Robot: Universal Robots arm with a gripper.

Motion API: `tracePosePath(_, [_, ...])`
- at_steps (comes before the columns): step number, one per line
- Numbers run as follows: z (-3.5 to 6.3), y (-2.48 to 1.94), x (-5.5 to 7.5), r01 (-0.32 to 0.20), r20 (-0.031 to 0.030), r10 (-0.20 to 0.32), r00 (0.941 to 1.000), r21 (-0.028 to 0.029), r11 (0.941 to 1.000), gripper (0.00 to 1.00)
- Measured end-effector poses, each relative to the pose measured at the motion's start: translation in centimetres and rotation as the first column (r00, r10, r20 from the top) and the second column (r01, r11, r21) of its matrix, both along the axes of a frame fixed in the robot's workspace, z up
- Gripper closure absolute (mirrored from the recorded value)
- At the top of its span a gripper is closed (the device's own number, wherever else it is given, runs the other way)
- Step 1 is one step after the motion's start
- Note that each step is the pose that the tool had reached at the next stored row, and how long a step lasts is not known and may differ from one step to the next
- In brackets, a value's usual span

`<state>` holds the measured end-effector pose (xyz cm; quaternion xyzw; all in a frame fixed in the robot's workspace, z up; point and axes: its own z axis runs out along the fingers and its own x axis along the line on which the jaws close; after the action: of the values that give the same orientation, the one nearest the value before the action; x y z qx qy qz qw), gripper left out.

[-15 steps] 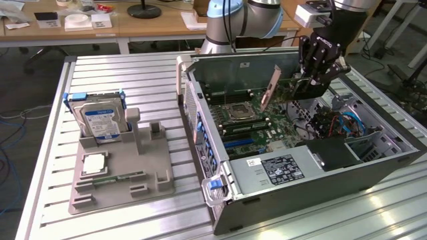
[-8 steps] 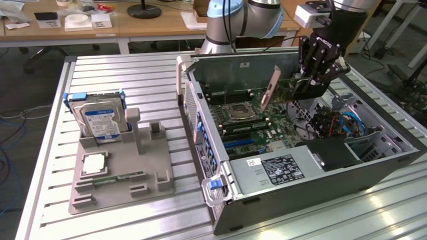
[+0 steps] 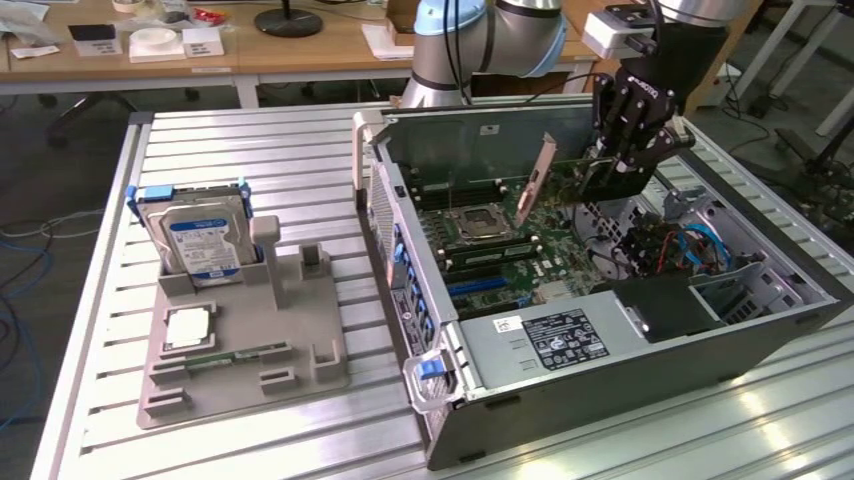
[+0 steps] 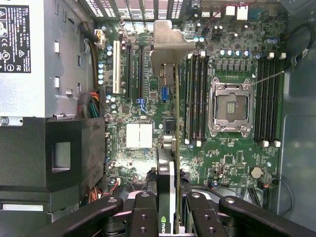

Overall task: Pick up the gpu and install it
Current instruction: 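Insert the gpu into the slot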

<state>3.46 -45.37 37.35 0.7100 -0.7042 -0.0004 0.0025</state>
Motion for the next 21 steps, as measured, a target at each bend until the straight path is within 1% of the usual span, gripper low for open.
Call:
tracePosePath(10, [-0.01, 0.00, -0.1, 0.000, 0.0003, 0.000, 1.0000, 0.0001, 1.0000, 0.73])
tracePosePath(17, [-0.09, 0.00, -1.1, 0.000, 0.0017, 0.000, 1.0000, -0.0001, 1.0000, 0.73])
tracePosePath(21, [-0.56, 0.00, -1.4, 0.000, 0.0017, 0.000, 1.0000, 0.0000, 1.0000, 0.73])
